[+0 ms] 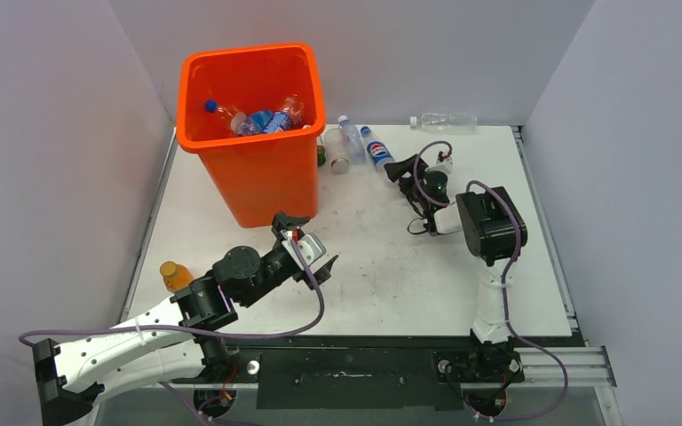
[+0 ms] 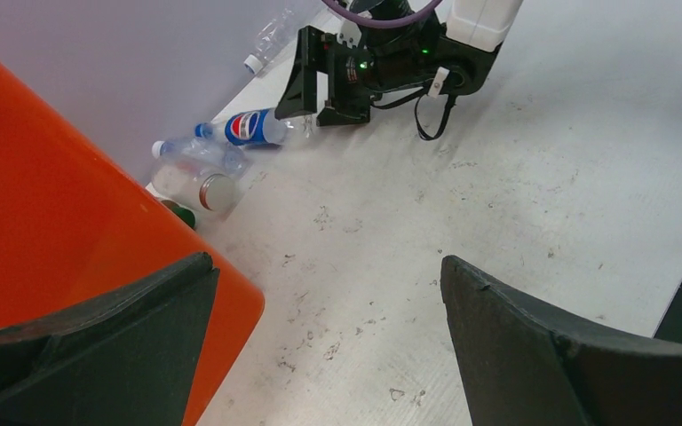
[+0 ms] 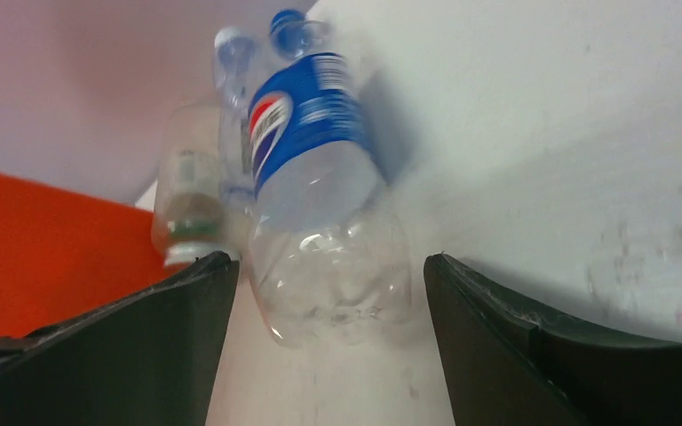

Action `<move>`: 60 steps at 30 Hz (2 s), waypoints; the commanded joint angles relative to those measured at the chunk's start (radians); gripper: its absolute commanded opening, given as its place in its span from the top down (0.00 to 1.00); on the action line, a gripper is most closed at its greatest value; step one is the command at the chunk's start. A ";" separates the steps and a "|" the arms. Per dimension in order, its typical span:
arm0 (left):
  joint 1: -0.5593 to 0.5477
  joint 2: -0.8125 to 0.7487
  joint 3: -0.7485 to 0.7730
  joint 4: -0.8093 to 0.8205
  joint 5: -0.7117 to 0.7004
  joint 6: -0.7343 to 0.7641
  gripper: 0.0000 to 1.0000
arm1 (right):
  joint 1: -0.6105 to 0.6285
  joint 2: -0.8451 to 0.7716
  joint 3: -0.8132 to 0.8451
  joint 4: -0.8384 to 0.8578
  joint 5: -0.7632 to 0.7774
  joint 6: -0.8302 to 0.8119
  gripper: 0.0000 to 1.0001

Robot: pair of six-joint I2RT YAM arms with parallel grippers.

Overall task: Put the plastic bottles in the bin
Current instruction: Pick up the plastic bottle from the corner of the board.

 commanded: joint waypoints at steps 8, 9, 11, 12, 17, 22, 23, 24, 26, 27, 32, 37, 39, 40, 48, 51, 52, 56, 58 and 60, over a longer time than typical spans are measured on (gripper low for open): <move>-0.010 -0.018 0.032 0.018 0.014 -0.016 0.04 | 0.054 -0.312 -0.155 -0.233 0.232 -0.164 0.05; -0.010 -0.020 0.031 0.018 0.011 -0.015 0.04 | 0.055 -0.328 -0.134 -0.282 0.257 -0.198 0.06; -0.010 -0.022 0.030 0.016 0.004 -0.011 0.04 | 0.053 -0.347 -0.085 -0.378 0.292 -0.268 0.08; -0.010 -0.023 0.030 0.016 0.002 -0.010 0.04 | 0.054 -0.347 -0.055 -0.421 0.296 -0.297 0.08; -0.010 -0.022 0.027 0.016 -0.003 -0.005 0.04 | 0.053 -0.239 0.210 -0.705 0.210 -0.407 0.11; -0.010 -0.014 0.027 0.012 -0.006 -0.001 0.04 | 0.055 -0.125 0.393 -0.868 0.154 -0.419 0.10; -0.010 -0.013 0.027 0.012 -0.006 0.000 0.04 | 0.055 -0.114 0.408 -0.881 0.147 -0.421 0.10; -0.010 -0.012 0.027 0.011 -0.007 0.000 0.04 | 0.055 -0.100 0.426 -0.896 0.139 -0.423 0.10; -0.011 -0.012 0.028 0.009 -0.006 -0.001 0.04 | 0.058 -0.078 0.456 -0.925 0.126 -0.431 0.10; -0.011 -0.013 0.029 0.008 -0.005 0.000 0.04 | 0.059 -0.067 0.468 -0.938 0.119 -0.435 0.10; -0.012 -0.015 0.029 0.009 0.001 -0.002 0.04 | 0.065 -0.044 0.477 -0.943 0.113 -0.449 0.10; -0.013 -0.016 0.029 0.009 0.001 -0.002 0.04 | 0.072 -0.014 0.484 -0.991 0.121 -0.466 0.06; -0.013 -0.018 0.029 0.009 0.001 -0.002 0.04 | 0.075 -0.017 0.464 -0.978 0.139 -0.475 0.05; -0.013 -0.019 0.030 0.009 0.001 -0.002 0.04 | 0.075 -0.023 0.447 -0.960 0.144 -0.477 0.13; -0.014 -0.034 0.032 0.008 -0.006 -0.003 0.04 | 0.095 -0.287 -0.009 -0.509 0.136 -0.385 0.57; -0.021 -0.047 0.027 0.016 -0.027 0.003 0.04 | 0.115 -0.472 -0.320 -0.130 0.120 -0.271 0.58; -0.026 -0.052 0.021 0.024 -0.038 0.005 0.04 | 0.136 -0.535 -0.410 0.006 0.115 -0.257 0.58; -0.035 -0.068 0.001 0.083 -0.103 -0.012 0.04 | 0.263 -0.785 -0.654 0.173 0.162 -0.366 0.59; -0.041 -0.081 -0.010 0.112 -0.126 -0.025 0.04 | 0.366 -0.912 -0.739 0.162 0.227 -0.427 0.58; -0.044 -0.098 -0.020 0.133 -0.123 -0.030 0.04 | 0.461 -1.026 -0.792 0.145 0.251 -0.478 0.59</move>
